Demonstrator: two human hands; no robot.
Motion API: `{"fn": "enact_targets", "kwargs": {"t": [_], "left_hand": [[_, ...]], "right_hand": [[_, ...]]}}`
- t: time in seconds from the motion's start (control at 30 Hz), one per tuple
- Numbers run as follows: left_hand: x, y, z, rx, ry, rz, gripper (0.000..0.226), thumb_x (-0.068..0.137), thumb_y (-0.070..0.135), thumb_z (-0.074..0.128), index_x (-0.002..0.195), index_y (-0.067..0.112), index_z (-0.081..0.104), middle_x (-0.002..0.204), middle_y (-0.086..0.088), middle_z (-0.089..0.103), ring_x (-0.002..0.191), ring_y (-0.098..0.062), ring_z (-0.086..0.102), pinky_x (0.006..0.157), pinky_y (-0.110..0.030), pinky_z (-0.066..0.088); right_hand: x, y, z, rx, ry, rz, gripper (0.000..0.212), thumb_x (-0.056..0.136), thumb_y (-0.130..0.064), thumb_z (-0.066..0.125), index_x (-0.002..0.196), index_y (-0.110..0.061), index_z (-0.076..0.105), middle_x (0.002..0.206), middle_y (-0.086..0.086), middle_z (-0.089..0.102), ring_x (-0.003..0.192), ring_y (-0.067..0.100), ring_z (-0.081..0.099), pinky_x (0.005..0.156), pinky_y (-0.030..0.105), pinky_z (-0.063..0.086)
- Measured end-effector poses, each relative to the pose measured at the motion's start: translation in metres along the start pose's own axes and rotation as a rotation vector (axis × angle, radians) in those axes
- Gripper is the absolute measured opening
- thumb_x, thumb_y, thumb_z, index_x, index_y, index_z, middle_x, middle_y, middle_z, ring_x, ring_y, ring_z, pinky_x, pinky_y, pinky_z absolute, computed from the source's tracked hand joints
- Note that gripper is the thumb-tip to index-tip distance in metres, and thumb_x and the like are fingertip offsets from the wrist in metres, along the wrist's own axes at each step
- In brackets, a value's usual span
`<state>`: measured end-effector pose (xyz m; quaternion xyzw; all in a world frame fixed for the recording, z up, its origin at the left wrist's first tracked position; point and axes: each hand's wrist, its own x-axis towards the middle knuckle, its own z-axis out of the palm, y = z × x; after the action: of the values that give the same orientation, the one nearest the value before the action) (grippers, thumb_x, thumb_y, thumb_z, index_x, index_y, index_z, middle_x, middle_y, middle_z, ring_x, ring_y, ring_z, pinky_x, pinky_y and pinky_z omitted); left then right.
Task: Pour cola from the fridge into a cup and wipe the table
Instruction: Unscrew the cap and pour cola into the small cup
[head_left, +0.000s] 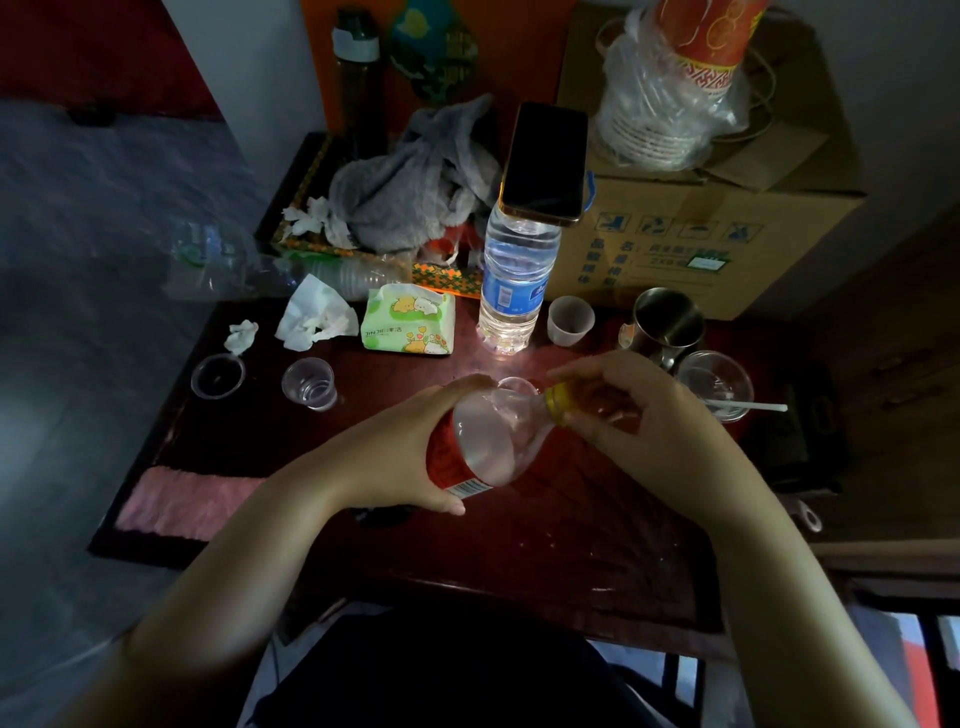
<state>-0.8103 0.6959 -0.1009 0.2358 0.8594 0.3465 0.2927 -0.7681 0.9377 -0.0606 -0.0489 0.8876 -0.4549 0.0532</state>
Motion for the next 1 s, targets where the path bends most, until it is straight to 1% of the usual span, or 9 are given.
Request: {"fn": "enact_targets", "kwargs": {"t": [0.07,0.13,0.2,0.27,0.37,0.47,0.63,0.77,1.0], "left_hand": [[0.0,-0.001,-0.001,0.016,0.003,0.009,0.11,0.06,0.025,0.089,0.138,0.054,0.016,0.128,0.024,0.034,0.095,0.015,0.048,0.053,0.003,0.038],[0.001,-0.002,0.0,0.006,0.006,0.007,0.11,0.06,0.024,0.089,0.138,0.053,0.017,0.13,0.023,0.035,0.094,0.016,0.048,0.056,0.005,0.037],[0.004,-0.006,0.001,0.015,0.014,0.022,0.112,0.057,0.027,0.089,0.133,0.061,0.015,0.135,0.022,0.035,0.104,0.018,0.043,0.074,0.008,0.033],[0.007,-0.01,0.003,0.04,0.02,0.022,0.112,0.055,0.033,0.09,0.125,0.07,0.011,0.135,0.026,0.033,0.114,0.017,0.034,0.084,0.007,0.026],[0.008,-0.011,0.003,0.061,0.018,0.015,0.113,0.055,0.033,0.09,0.134,0.062,0.014,0.129,0.026,0.035,0.109,0.017,0.04,0.084,0.003,0.035],[0.008,-0.007,0.002,0.047,0.003,0.005,0.11,0.061,0.025,0.088,0.141,0.049,0.017,0.126,0.024,0.033,0.093,0.02,0.047,0.057,0.003,0.04],[0.014,-0.018,0.005,0.073,0.026,0.003,0.111,0.055,0.033,0.089,0.123,0.07,0.01,0.129,0.026,0.033,0.114,0.014,0.036,0.084,0.008,0.025],[0.016,-0.018,0.008,0.082,0.016,0.0,0.114,0.055,0.035,0.089,0.137,0.059,0.013,0.133,0.024,0.035,0.118,0.011,0.038,0.086,0.004,0.027],[0.02,-0.018,0.008,0.089,0.066,-0.059,0.112,0.052,0.038,0.088,0.131,0.063,0.014,0.135,0.014,0.041,0.12,-0.003,0.047,0.099,-0.025,0.041]], "right_hand": [[-0.001,0.002,0.0,0.037,-0.015,0.007,0.048,0.08,-0.023,0.072,0.12,-0.043,0.053,0.115,-0.016,0.059,0.102,-0.001,0.06,0.087,0.017,0.049],[0.0,0.001,0.002,-0.039,0.079,0.045,0.043,0.079,-0.045,0.067,0.12,-0.041,0.052,0.112,-0.018,0.057,0.099,-0.003,0.059,0.083,0.017,0.049],[0.003,-0.003,0.004,-0.179,0.145,0.106,0.051,0.072,-0.068,0.05,0.108,-0.032,0.059,0.095,-0.016,0.062,0.085,0.0,0.06,0.071,0.019,0.047],[0.004,-0.007,0.005,-0.266,0.134,0.141,0.053,0.07,-0.073,0.042,0.092,-0.03,0.062,0.075,-0.017,0.062,0.072,-0.001,0.058,0.062,0.019,0.043],[0.003,-0.009,0.003,-0.19,0.102,0.123,0.029,0.076,-0.057,0.056,0.088,-0.031,0.065,0.074,-0.017,0.065,0.074,-0.003,0.058,0.064,0.017,0.043],[0.003,-0.006,-0.001,-0.074,0.045,0.078,0.017,0.082,-0.033,0.068,0.099,-0.029,0.067,0.09,-0.014,0.068,0.086,-0.004,0.06,0.074,0.011,0.044],[0.003,0.005,-0.002,0.009,-0.006,0.021,0.03,0.08,-0.008,0.072,0.103,-0.027,0.066,0.102,-0.007,0.067,0.091,0.001,0.063,0.079,0.012,0.048],[0.003,0.009,0.003,0.093,0.047,0.014,0.024,0.078,-0.008,0.074,0.097,-0.022,0.068,0.099,-0.005,0.068,0.09,0.007,0.065,0.082,0.024,0.052],[-0.002,0.021,-0.011,0.143,0.234,0.062,0.03,0.077,-0.003,0.073,0.096,-0.026,0.067,0.097,-0.014,0.067,0.086,-0.002,0.063,0.077,0.006,0.044]]}}
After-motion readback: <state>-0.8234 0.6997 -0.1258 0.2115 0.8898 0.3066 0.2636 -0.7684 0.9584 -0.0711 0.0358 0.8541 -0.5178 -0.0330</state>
